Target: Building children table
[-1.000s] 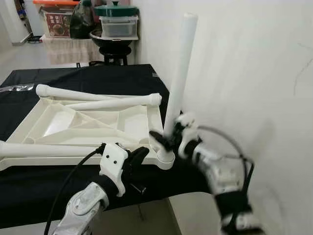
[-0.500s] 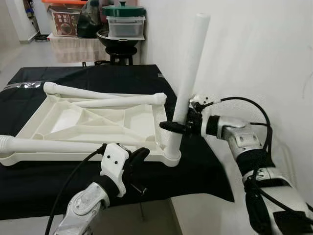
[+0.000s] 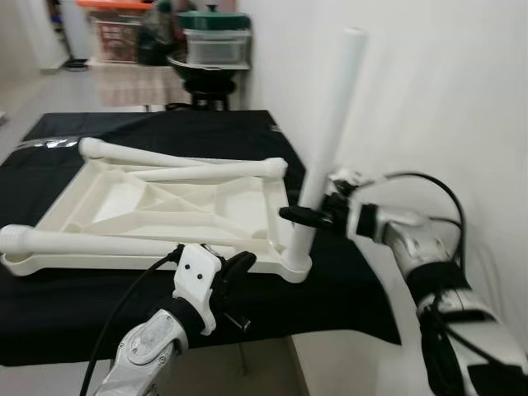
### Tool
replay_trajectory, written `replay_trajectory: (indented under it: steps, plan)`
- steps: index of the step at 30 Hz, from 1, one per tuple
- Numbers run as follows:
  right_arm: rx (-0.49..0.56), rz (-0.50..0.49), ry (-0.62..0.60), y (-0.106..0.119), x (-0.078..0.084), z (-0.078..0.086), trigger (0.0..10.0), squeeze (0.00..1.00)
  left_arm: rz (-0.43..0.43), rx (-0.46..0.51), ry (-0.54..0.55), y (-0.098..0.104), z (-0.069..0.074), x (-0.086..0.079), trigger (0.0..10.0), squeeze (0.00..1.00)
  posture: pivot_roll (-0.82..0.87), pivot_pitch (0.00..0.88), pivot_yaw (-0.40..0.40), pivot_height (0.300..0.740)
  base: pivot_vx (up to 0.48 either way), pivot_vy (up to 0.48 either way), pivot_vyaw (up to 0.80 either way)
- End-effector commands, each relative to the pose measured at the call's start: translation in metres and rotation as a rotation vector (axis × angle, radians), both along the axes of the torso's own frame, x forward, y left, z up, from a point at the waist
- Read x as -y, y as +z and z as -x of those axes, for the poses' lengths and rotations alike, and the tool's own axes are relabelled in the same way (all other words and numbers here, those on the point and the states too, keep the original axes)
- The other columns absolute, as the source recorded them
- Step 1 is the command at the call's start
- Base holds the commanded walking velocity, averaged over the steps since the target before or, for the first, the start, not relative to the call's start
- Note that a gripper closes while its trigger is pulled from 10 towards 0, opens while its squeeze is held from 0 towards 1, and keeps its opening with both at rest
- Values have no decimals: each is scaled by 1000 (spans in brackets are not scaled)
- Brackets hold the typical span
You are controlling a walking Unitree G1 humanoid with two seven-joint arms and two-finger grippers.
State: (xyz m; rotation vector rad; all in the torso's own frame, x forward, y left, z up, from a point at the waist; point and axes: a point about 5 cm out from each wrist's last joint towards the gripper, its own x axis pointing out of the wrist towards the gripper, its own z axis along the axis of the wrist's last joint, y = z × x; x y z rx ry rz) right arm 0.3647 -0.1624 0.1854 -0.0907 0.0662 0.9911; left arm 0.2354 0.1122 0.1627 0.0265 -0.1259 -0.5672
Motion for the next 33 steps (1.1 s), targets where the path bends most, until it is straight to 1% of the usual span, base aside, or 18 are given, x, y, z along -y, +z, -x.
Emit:
replay_trajectory:
  steps: [1, 2, 3, 4, 5, 6, 7, 9, 16, 17, 19, 20, 26, 28, 29, 30, 32, 33]
  plan:
    - [-133, 82, -120, -38, -8, 9, 0, 0, -5, 7, -4, 2, 2, -1, 10000, 0, -16, 0, -120, 740, 0, 0, 0]
    - [-133, 82, -120, -38, -8, 9, 0, 0, -5, 7, -4, 2, 2, -1, 10000, 0, -16, 0, -120, 740, 0, 0, 0]
    - [-155, 5, -459, -52, -25, 12, 0, 0, -6, 7, -2, 2, 2, -2, 10000, 0, -21, 0, -113, 740, 0, 0, 0]
    - [-155, 5, -459, -52, -25, 12, 0, 0, -6, 7, -2, 2, 2, -2, 10000, 0, -21, 0, -113, 740, 0, 0, 0]
    - [-214, -24, -546, -70, -58, 33, 0, 0, -6, 7, -1, 3, 2, -3, 10000, 0, -24, 2, -108, 740, 0, 0, 0]
    - [-214, -24, -546, -70, -58, 33, 0, 0, -6, 7, -1, 3, 2, -3, 10000, 0, -24, 2, -108, 740, 0, 0, 0]
    - [-234, 37, -530, -81, -88, 49, 0, 0, -9, 7, -2, 3, 1, -3, 10000, 0, -24, 0, -95, 740, 0, 0, 0]
    - [-225, 4, -497, -79, -103, 54, 0, 0, -10, 6, -3, 3, 0, -3, 10000, 0, -23, 0, -95, 740, 0, 0, 0]
    - [-163, 18, -509, -73, -96, 36, 0, 0, -10, 10, -6, 3, -2, -1, 10000, 0, -26, 0, -99, 740, 0, 0, 0]
    - [-157, 32, -536, -71, -90, 32, 10000, 0, -9, 11, -1, 3, -3, -1, 10000, 0, -25, 0, -99, 740, 0, 0, 0]
    - [-152, 10, -508, -67, -87, 29, 10000, 0, -8, 13, 1, 3, -3, 0, 10000, 0, -27, 0, -100, 740, 0, 0, 0]
    - [-134, -22, -453, -59, -83, 25, 10000, 1000, -7, 13, 2, 3, -4, 0, 10000, 0, -34, 0, -99, 740, 0, 0, 0]
    - [-80, -73, -317, -33, -70, 16, 10000, 1000, -5, 13, -2, 3, -4, 1, 10000, 0, -37, 0, -99, 740, 0, 0, 0]
    - [-14, -44, -105, -6, -55, 11, 10000, 0, -3, 15, -2, 3, -5, 1, 10000, 0, -39, 0, -103, 740, 0, 0, 0]
    - [-14, -44, -105, -6, -55, 11, 10000, 0, -3, 15, -2, 3, -5, 1, 10000, 0, -39, 0, -103, 740, 0, 0, 0]
    - [3, -9, 14, 2, -51, 9, 10000, 0, -2, 15, -1, 3, -5, 1, 10000, 0, -38, 0, -102, 740, 0, 0, 0]
    - [3, -9, 14, 2, -51, 9, 10000, 0, -2, 15, -1, 3, -5, 1, 10000, 0, -38, 0, -102, 740, 0, 0, 0]
    - [11, 38, 148, 15, -45, 1, 10000, 0, -3, 14, 0, 2, -5, 2, 10000, 0, -25, 0, -102, 740, 0, 0, 0]
